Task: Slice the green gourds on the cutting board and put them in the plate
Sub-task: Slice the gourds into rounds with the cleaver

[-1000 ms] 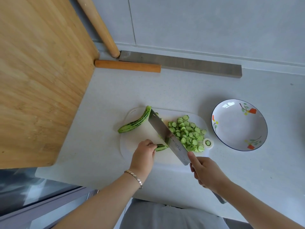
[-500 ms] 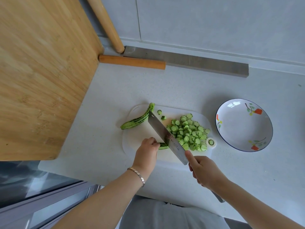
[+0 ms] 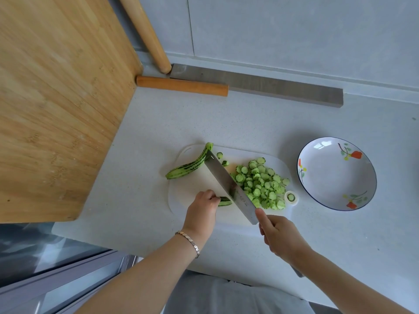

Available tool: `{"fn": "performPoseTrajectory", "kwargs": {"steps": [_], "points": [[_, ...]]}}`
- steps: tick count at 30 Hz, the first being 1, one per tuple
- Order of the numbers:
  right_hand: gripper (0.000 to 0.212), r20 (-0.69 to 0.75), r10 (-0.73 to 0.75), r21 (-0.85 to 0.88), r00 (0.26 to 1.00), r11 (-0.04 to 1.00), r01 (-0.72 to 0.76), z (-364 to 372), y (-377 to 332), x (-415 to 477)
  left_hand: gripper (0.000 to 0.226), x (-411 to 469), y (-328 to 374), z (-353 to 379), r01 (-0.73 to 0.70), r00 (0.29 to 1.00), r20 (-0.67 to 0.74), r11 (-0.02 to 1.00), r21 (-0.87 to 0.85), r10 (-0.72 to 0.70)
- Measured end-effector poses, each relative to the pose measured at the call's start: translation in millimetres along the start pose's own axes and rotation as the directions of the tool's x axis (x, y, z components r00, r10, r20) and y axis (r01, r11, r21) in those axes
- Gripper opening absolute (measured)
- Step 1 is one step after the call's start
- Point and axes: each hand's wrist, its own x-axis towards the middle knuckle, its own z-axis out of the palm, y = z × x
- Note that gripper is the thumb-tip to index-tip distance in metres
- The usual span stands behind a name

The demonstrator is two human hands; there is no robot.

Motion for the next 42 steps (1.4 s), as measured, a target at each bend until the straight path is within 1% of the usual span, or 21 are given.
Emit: {"fn": "performPoseTrajectory", "kwargs": {"steps": [3,9,16,19,23,28,33,37,42], "points": [[0.055,0.011,-0.011,0.005,1.000,1.000,0.011,-3,-1,-5,0.037,1,0,-1,-0.005,1.000,0.005,1.000,0.018,0.005],[0.055,0.022,0.001,-0.049,1.000,0.999,0.000,4,1,-2,0.037,1,0,1,-0.005,1.000,0.009,1.000,0.017,0.005],[0.054,0.010,0.001,-0.030,1.000,1.000,0.000,16,4,5,0.037,1,-2,3,0.014,1.000,0.013,1.000,0.010,-0.014],[0.055,0.010,0.004,-0.021,1.000,1.000,-0.004,13,5,6,0.037,1,-4,4,0.018,1.000,0.015,1.000,-0.013,-0.017],[0.055,0.002,-0.001,0.031,1.000,1.000,0.001,3,4,0,0.034,2,-5,1,0.004,1.000,0.002,0.999,-0.032,-0.004],[0.053,0.018,-0.025,0.002,1.000,1.000,0.025,0,2,-6,0.032,2,-1,-1,-0.006,1.000,-0.013,1.000,-0.026,0.006],[0.053,0.022,-0.010,-0.045,1.000,0.999,0.011,7,2,-2,0.032,2,-1,1,-0.001,1.000,-0.003,1.000,-0.015,0.001],[0.054,0.024,-0.002,-0.032,1.000,0.999,0.003,18,5,3,0.030,0,-5,5,0.023,1.000,0.017,1.000,-0.017,-0.022],[0.054,0.013,0.007,-0.003,1.000,1.000,-0.007,16,6,4,0.030,0,-4,5,0.031,0.999,0.008,0.999,-0.038,-0.031]]}}
